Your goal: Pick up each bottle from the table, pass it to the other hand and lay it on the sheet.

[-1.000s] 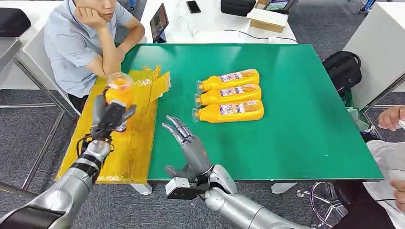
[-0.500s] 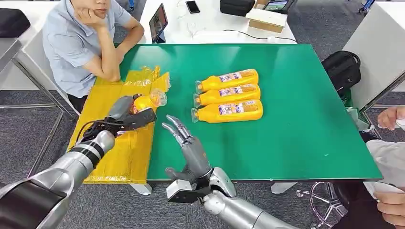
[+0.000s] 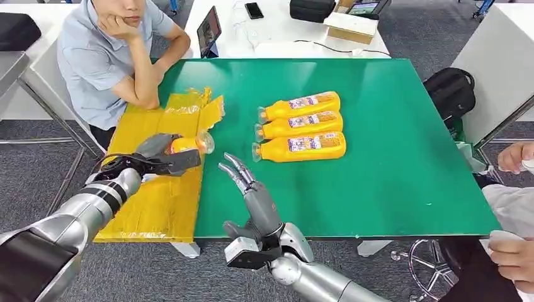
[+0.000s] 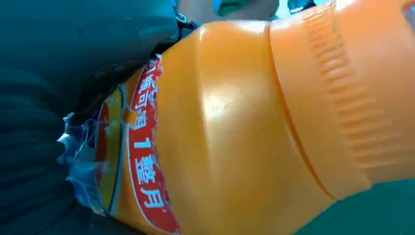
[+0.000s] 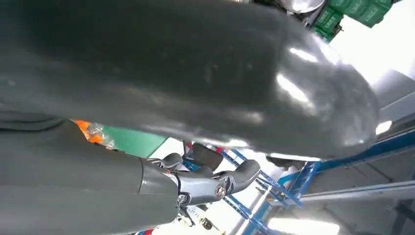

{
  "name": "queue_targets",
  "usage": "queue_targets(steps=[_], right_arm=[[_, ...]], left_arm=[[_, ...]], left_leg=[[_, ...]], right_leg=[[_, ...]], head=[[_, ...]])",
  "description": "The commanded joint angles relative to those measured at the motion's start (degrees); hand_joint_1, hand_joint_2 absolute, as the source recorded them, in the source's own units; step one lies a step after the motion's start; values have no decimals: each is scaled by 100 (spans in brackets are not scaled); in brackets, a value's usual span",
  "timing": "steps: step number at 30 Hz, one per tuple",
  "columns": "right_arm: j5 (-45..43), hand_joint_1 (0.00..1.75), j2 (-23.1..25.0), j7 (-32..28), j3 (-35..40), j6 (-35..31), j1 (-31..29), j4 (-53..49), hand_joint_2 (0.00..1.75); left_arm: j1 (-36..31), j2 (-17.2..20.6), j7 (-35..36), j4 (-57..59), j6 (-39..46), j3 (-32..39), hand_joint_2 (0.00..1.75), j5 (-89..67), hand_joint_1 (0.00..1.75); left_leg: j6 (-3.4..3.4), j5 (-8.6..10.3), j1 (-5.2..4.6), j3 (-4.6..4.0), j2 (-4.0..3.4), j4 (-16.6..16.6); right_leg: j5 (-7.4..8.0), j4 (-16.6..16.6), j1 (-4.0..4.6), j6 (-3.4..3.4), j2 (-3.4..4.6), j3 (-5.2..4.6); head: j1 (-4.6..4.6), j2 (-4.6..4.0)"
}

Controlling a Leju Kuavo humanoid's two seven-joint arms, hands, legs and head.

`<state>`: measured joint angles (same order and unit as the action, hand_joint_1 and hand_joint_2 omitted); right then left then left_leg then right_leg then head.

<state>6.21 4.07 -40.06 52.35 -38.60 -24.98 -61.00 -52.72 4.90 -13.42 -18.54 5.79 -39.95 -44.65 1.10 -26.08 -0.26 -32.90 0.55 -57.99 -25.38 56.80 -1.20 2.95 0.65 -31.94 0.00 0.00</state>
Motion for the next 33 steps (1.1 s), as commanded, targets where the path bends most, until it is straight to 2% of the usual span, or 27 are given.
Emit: queue_targets(steps=[1, 3, 4, 5, 6, 7, 8, 9, 10, 12, 13, 15, 19, 25, 27, 28, 33], right_arm=[[-34, 0, -106, 6, 93, 40, -126, 12, 0], [-34, 0, -104, 6, 92, 43, -124, 13, 0], [-40, 0, -94, 6, 99, 87, -133, 34, 0], [-38, 0, -90, 6, 99, 97, -134, 38, 0], [-40, 0, -81, 6, 97, 113, -140, 57, 0], [-46, 0, -87, 6, 99, 123, -141, 50, 0], [-41, 0, -82, 6, 115, 132, -152, 48, 0], [-42, 0, -85, 6, 118, 134, -155, 44, 0], [-52, 0, -87, 6, 131, 146, -168, 34, 0], [-52, 0, -87, 6, 131, 146, -168, 34, 0], [-70, 0, -84, 6, 132, 167, -183, 30, 0], [-95, 0, -73, 6, 140, 213, -194, 18, 0], [-143, 0, -48, 6, 120, 336, -194, -66, 0], [-136, 0, -36, 6, 133, 318, -210, -54, 0], [-128, 0, -26, 6, 142, 308, -222, -30, 0], [-129, 0, -20, 6, 144, 289, -221, -9, 0], [-129, 0, -20, 6, 144, 289, -221, -9, 0]], left_arm=[[-132, 52, -12, 426, -148, -386, 175, 6, 169], [-108, 53, -28, 420, -135, -414, 175, -22, 173], [-102, 58, -42, 396, -58, -525, 175, -151, 150], [-57, 13, -80, 398, -86, -489, 175, -109, 152], [3, -29, -176, 379, -113, -414, 175, -17, 134], [66, -60, -268, 360, -120, -342, 175, 66, 89], [119, -70, -462, 336, -179, -349, 175, 83, 52], [164, -82, -517, 331, -182, -340, 175, 100, 0], [245, -100, -814, 292, -261, -205, 175, 281, 0], [245, -100, -814, 292, -261, -205, 175, 281, 0], [375, -145, -1187, 215, -316, 67, 175, 613, 0], [457, -193, -1413, 192, -417, 262, 175, 858, 0], [655, -285, -1959, 64, -416, 285, 175, 982, 0], [897, -469, -2291, -86, -319, 584, 175, 1379, 0], [1005, -515, -2521, -222, -131, 860, 175, 1677, 0], [1094, -571, -2658, -362, 283, 1100, 175, 1886, 0], [1094, -571, -2658, -362, 283, 1100, 175, 1886, 0]], left_leg=[[-5, 0, 4, 0, -8, 0], [-7, -1, 8, 1, -14, -1], [-5, 0, 4, -1, -10, -1], [-8, 0, 9, 0, -14, -1], [-7, 1, 7, 1, -10, 0], [-5, 1, 2, 2, -7, 2], [-7, 2, 7, 3, -10, 3], [-6, 2, 2, 5, -8, 5], [-6, 1, 2, 6, -10, 4], [-6, 2, 2, 8, -10, 7], [-4, 1, 1, 3, -6, 3], [-5, 0, 5, 0, -2, 0], [-4, -1, 3, -6, -1, -2], [-4, 2, -1, -7, 6, 1], [-6, 3, 1, -9, 5, 0], [-5, 2, -1, -8, 5, 0], [-7, 0, 5, -14, 8, -6]], right_leg=[[2, -2, 4, -8, 2, 1], [4, -4, 9, -11, 5, 2], [3, -1, 4, -8, 3, -1], [5, -4, 10, -13, 3, 2], [4, -4, 8, -11, 1, 3], [3, -2, 3, -8, 0, 2], [5, -7, 8, -13, 0, 6], [3, -5, 3, -9, 0, 4], [3, -5, 3, -9, 2, 5], [4, -8, 3, -10, 1, 7], [2, -4, 2, -8, -1, 4], [1, -4, 6, -9, -5, 4], [0, -2, 4, -7, -4, -2], [2, -5, -1, -7, -7, -1], [4, -6, 2, -10, -8, -2], [2, -5, -1, -8, -6, -2], [0, -4, 6, -12, -13, -4]], head=[[-2, 0], [-2, 0], [-2, 0], [0, 0], [0, 0], [-2, 0], [0, 0], [-2, 0], [0, 0], [-2, 0], [-2, 0], [-2, 0], [0, 0], [0, 0], [0, 0], [0, 0], [0, 0]])
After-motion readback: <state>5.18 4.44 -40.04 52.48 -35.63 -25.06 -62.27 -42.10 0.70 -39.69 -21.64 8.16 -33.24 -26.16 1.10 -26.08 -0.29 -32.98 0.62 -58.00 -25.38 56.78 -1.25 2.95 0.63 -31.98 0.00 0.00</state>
